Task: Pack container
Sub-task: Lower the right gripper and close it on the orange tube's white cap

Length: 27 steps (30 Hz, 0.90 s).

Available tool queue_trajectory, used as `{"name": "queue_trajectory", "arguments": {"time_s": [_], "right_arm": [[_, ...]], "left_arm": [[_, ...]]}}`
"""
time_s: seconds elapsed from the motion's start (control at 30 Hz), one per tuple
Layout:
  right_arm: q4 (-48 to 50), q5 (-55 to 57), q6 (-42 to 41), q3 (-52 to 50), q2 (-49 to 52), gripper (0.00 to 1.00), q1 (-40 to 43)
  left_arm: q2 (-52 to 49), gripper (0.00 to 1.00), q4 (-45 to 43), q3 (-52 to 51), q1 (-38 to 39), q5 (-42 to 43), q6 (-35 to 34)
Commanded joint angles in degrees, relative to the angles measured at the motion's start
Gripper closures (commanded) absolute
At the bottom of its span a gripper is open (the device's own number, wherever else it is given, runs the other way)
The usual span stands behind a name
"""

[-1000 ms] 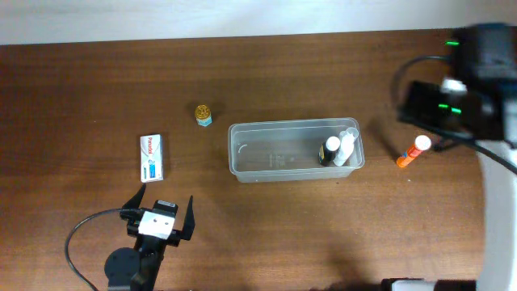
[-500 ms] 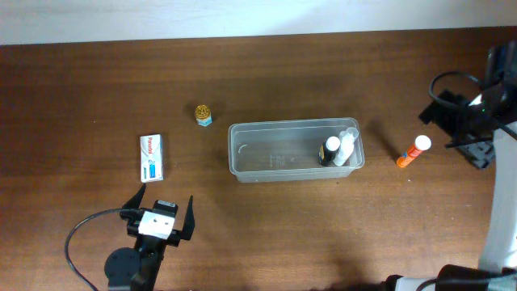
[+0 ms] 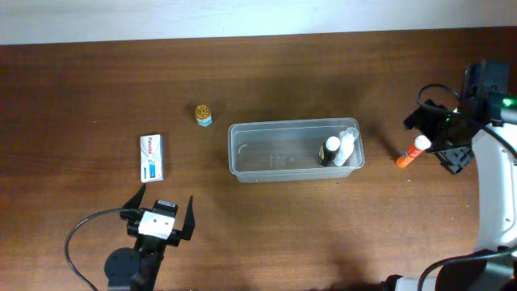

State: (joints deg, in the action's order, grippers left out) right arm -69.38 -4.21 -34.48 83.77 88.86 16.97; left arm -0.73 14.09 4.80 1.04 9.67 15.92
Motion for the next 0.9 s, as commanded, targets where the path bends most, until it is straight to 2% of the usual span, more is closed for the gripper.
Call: {"name": "queue_trajectory", "arguments": {"time_s": [0.0, 0.3, 0.47, 0.87], "right_arm": [[1.8, -0.2, -0.5, -2.3, 0.5, 0.02, 0.5], [7.1, 0.1, 1.2, -3.4, 5.8, 0.0, 0.5], [8.3, 0.3, 1.2, -3.4, 8.3, 0.12, 0.7], [9.5, 1.9, 1.2, -3.4, 9.6, 0.3, 1.2]], "left_arm": [[0.4, 0.01, 0.0, -0.3, -0.3, 0.4, 0.9], [0.4, 0.0, 0.0, -0.3, -0.3, 0.4, 0.9], [0.4, 0.01, 0.0, -0.3, -0.3, 0.4, 0.9], [0.4, 0.0, 0.0, -0.3, -0.3, 0.4, 0.9]]}}
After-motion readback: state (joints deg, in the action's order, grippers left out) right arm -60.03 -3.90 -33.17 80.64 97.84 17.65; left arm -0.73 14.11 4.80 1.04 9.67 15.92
